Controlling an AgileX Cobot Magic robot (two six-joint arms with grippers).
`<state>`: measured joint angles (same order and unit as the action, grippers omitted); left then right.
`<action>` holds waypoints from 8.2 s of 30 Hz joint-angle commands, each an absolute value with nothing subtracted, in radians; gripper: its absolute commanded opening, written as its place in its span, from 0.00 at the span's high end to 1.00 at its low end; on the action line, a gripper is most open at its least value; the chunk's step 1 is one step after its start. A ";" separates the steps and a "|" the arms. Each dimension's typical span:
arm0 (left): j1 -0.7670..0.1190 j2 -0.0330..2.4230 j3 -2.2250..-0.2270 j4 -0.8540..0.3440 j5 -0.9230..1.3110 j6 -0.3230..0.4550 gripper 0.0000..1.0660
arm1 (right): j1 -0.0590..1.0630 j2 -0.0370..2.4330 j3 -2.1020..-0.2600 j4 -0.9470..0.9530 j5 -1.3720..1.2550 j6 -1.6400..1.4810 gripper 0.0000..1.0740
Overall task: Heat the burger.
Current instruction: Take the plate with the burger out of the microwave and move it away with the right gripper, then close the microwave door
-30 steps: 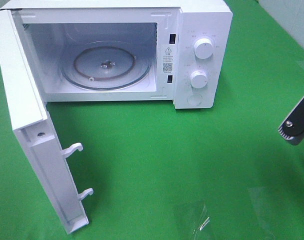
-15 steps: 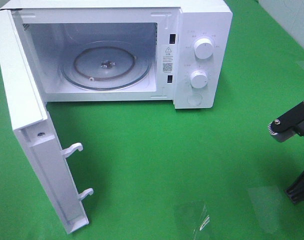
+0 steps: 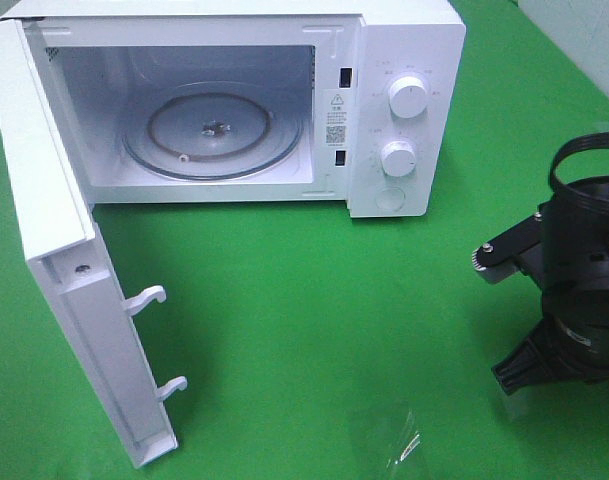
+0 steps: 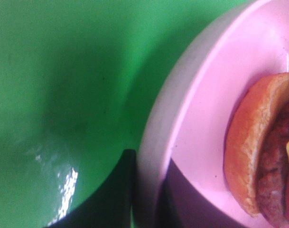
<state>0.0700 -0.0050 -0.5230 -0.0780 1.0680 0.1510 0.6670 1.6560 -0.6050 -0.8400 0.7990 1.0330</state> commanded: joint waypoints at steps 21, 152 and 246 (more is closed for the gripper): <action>0.074 -0.009 -0.519 -0.076 1.071 0.146 0.08 | 0.619 1.794 -0.697 -0.911 0.719 1.121 0.53; 0.074 -0.009 -0.519 -0.076 1.071 0.146 0.08 | 0.023 -0.031 -0.490 -0.018 0.960 0.039 0.29; 0.031 1.317 -0.279 0.489 -0.788 -0.335 1.00 | 0.023 -0.031 -0.490 -0.018 0.960 0.039 0.29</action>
<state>0.0590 1.2790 -0.2540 0.4830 -0.7620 -0.3280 0.0280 -0.0040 -0.4920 -0.0220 0.9710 0.0500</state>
